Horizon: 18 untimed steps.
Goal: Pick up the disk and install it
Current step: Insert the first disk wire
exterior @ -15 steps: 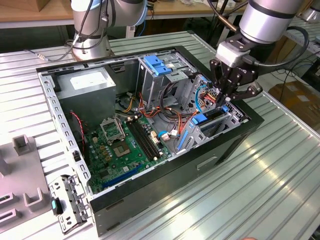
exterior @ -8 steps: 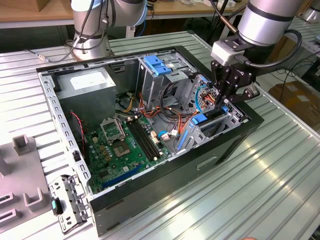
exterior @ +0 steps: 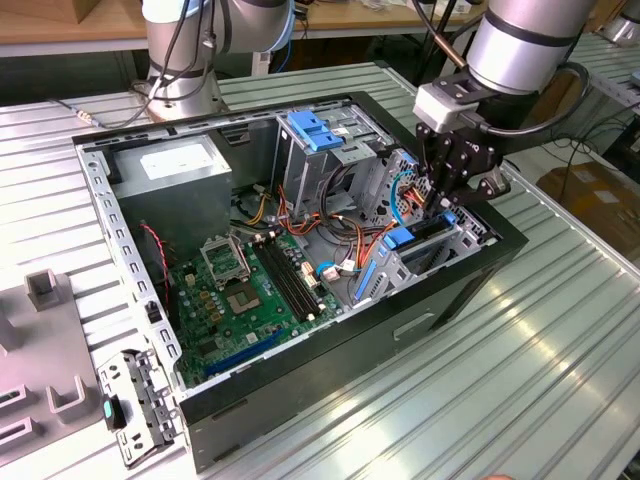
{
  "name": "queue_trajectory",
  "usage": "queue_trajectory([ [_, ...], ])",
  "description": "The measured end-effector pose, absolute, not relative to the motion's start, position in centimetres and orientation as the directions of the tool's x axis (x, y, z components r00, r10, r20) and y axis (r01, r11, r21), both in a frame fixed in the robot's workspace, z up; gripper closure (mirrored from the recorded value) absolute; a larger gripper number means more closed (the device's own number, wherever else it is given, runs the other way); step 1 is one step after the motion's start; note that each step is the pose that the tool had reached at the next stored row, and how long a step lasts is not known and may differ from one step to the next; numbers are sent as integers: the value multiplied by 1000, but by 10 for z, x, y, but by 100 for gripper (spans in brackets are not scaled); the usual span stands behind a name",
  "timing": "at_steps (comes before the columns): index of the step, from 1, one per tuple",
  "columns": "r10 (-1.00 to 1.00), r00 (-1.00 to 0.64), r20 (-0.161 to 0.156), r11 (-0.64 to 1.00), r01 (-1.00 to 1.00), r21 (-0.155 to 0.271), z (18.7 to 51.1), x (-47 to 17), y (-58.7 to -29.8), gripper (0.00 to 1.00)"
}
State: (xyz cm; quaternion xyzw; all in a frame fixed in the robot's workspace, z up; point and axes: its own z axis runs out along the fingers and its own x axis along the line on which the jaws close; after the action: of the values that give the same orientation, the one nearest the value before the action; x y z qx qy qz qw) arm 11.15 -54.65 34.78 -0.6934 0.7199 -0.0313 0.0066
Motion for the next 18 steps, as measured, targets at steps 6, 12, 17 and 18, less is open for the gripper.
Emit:
queue_trajectory([
  [6,-999,-22,34,20,-998,-54,347,111,-551,84],
  [12,-999,-16,34,14,-998,-54,346,111,-552,84],
  [17,-999,-16,34,14,-998,-54,340,111,-552,84],
  [18,-999,-16,35,14,-998,-54,339,111,-552,84],
])
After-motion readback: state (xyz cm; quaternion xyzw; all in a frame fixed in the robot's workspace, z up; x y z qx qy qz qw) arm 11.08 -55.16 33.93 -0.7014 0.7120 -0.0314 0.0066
